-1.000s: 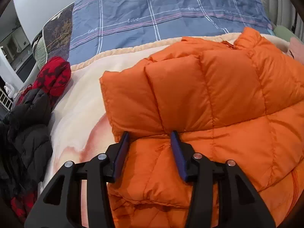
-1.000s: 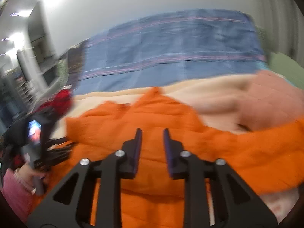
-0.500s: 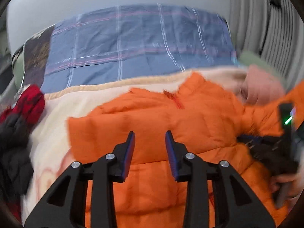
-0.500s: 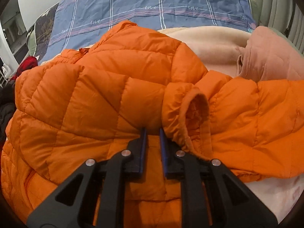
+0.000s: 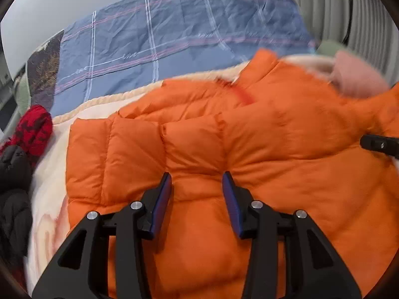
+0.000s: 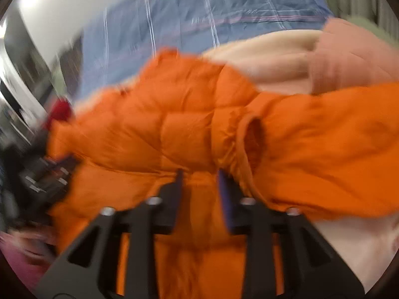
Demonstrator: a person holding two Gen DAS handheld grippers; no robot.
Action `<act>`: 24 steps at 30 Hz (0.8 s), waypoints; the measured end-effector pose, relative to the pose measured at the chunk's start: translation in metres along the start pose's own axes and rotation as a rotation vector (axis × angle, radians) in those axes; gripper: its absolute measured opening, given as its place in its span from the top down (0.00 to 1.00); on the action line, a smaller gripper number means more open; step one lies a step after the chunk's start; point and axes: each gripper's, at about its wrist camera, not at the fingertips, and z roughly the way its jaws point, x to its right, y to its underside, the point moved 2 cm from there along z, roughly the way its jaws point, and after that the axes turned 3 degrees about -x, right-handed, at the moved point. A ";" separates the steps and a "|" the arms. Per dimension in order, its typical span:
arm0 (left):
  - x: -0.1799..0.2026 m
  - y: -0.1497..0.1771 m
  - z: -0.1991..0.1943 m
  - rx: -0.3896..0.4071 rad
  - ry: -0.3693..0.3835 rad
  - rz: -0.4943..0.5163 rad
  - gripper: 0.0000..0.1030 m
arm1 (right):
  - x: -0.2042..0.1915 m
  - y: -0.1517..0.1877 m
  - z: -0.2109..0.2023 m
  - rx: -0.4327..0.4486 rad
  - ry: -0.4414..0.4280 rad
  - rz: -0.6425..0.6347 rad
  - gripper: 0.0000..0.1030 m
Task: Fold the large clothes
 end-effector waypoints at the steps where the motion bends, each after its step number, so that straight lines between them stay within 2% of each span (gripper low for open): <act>1: 0.003 -0.002 -0.008 0.017 0.020 -0.004 0.57 | 0.011 -0.003 -0.022 0.046 0.001 0.021 0.49; 4: 0.028 -0.018 -0.035 0.071 0.113 -0.003 0.55 | 0.057 -0.018 -0.110 0.260 0.110 0.060 0.42; 5: 0.036 -0.021 -0.036 0.071 0.132 0.003 0.53 | 0.073 -0.022 -0.137 0.318 0.148 0.083 0.36; 6: 0.051 -0.025 -0.034 0.067 0.156 0.023 0.48 | 0.101 -0.024 -0.175 0.400 0.204 0.147 0.29; 7: 0.062 -0.025 -0.030 0.058 0.160 0.044 0.45 | 0.118 -0.024 -0.196 0.441 0.232 0.192 0.28; 9: 0.086 -0.017 -0.002 -0.019 0.155 0.092 0.44 | 0.165 -0.018 -0.241 0.518 0.292 0.331 0.26; 10: 0.100 -0.006 0.025 -0.096 0.119 0.117 0.43 | 0.185 -0.015 -0.253 0.535 0.312 0.389 0.24; 12: 0.120 0.010 0.041 -0.062 0.025 0.203 0.42 | 0.227 -0.010 -0.266 0.527 0.324 0.492 0.20; 14: 0.129 0.010 0.039 -0.062 -0.020 0.235 0.43 | 0.259 -0.010 -0.259 0.480 0.296 0.557 0.20; 15: 0.130 0.010 0.038 -0.063 -0.019 0.239 0.43 | 0.267 -0.011 -0.256 0.467 0.279 0.567 0.18; 17: 0.125 0.010 0.036 -0.058 0.013 0.207 0.42 | 0.270 -0.015 -0.254 0.506 0.285 0.570 0.18; 18: 0.121 0.010 0.035 -0.054 0.030 0.188 0.41 | 0.268 -0.020 -0.253 0.526 0.296 0.568 0.31; 19: 0.117 0.010 0.034 -0.049 0.050 0.164 0.40 | 0.266 -0.027 -0.249 0.529 0.285 0.559 0.50; 20: 0.113 0.009 0.031 -0.043 0.068 0.142 0.40 | 0.263 -0.035 -0.243 0.511 0.266 0.555 0.97; 21: 0.109 0.008 0.028 -0.039 0.087 0.118 0.38 | 0.261 -0.042 -0.236 0.475 0.250 0.579 0.97; 22: 0.105 0.004 0.024 -0.039 0.107 0.096 0.36 | 0.256 -0.046 -0.233 0.491 0.218 0.608 0.97; 24: 0.095 0.000 0.015 -0.042 0.166 0.032 0.34 | 0.222 -0.055 -0.228 0.540 0.117 0.573 0.97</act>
